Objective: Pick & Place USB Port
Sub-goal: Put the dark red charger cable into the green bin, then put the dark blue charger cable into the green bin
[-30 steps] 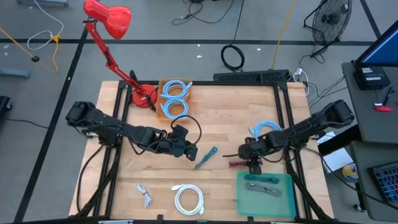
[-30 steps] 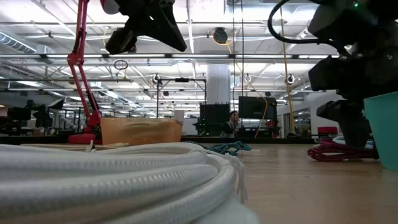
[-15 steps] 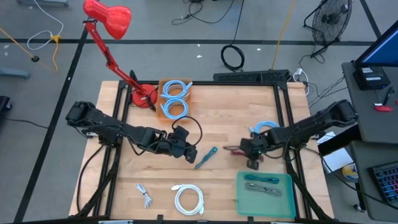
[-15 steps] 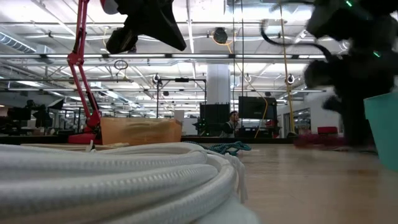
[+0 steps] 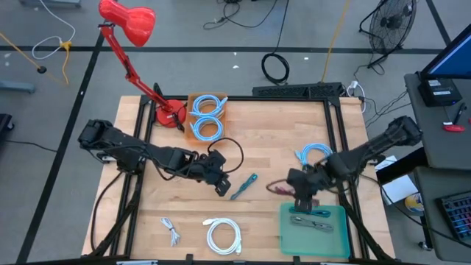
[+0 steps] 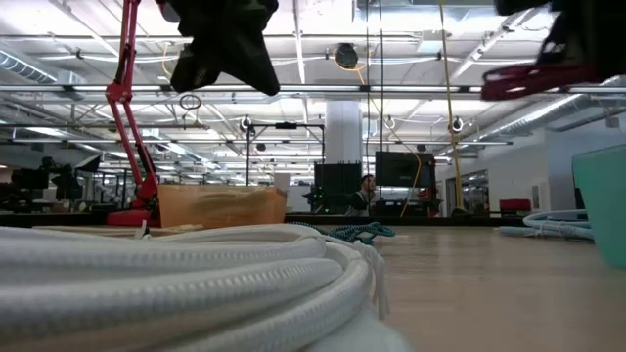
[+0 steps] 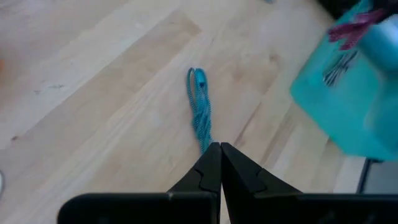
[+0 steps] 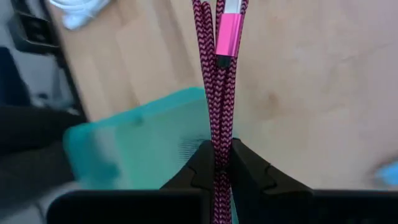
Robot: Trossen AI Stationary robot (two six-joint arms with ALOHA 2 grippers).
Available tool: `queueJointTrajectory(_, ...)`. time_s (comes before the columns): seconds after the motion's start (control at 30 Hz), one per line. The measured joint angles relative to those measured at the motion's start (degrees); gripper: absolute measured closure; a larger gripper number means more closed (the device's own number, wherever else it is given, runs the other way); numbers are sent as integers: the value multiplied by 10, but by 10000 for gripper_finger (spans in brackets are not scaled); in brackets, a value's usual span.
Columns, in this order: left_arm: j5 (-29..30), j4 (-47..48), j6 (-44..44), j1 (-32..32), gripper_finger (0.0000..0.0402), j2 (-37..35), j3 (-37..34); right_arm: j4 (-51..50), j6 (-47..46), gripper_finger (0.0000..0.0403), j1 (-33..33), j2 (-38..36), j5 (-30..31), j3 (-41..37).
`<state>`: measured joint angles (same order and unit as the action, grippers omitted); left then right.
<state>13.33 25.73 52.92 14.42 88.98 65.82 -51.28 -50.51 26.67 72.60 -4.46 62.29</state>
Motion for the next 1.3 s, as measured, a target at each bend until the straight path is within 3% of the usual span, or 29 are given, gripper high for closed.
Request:
queueJointTrajectory(0.13,-3,14,-31,0,392,0,0,18,-125,385,93,14,38,-22)
queueJointTrajectory(0.4,-39,16,-69,-3,392,0,0,187,-282,386,207,52,42,-103)
queueJointTrajectory(0.53,-53,15,-79,-10,392,0,0,213,-310,386,241,65,39,-117)
queueJointTrajectory(0.7,-63,15,-79,-12,392,0,0,279,-304,386,264,83,-31,-133)
queueJointTrajectory(0.83,-69,15,-79,-12,392,0,0,275,-305,381,271,97,-42,-145)
queueJointTrajectory(1.17,-69,12,-72,-12,392,0,0,298,-283,250,240,82,-31,-154)
queueJointTrajectory(1.3,-64,10,-72,-12,392,0,0,300,-282,216,223,65,-32,-154)
